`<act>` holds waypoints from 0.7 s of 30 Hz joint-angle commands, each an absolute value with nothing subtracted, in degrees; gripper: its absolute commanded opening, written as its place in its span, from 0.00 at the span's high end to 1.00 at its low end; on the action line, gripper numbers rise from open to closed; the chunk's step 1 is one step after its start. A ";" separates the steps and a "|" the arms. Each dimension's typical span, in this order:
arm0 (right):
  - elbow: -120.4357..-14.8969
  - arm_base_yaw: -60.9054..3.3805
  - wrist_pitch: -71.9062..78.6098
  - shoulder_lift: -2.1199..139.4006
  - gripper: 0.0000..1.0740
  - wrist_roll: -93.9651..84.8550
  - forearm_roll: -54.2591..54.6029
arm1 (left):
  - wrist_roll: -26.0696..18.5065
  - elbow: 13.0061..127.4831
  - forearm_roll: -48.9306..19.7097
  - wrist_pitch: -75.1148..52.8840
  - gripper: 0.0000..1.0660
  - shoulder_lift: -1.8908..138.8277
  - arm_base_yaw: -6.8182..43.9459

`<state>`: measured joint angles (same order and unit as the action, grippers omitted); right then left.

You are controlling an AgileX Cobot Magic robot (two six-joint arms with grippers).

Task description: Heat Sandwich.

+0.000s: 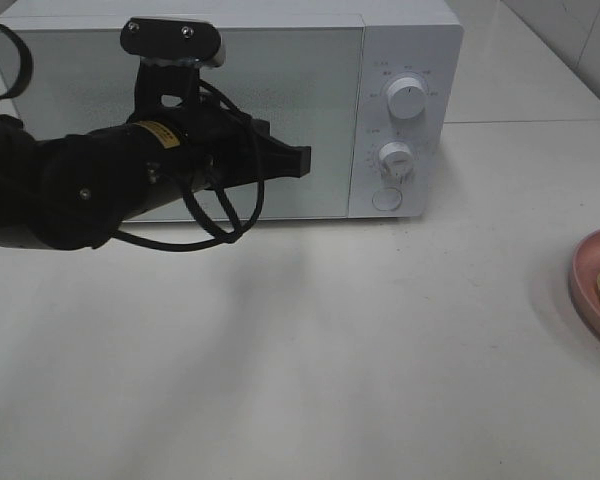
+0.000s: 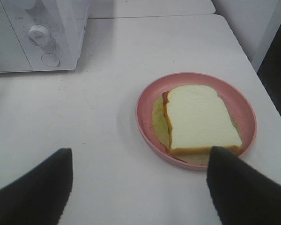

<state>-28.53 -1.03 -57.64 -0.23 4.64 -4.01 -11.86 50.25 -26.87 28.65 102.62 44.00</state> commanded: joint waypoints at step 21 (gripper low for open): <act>-28.53 -0.63 -57.12 -1.83 0.29 3.72 -3.90 | -10.26 46.81 -18.05 -26.24 0.08 81.19 43.95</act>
<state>-28.53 -1.03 -57.64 -0.23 4.64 -4.01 -11.80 47.04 -21.49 -21.03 83.94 43.95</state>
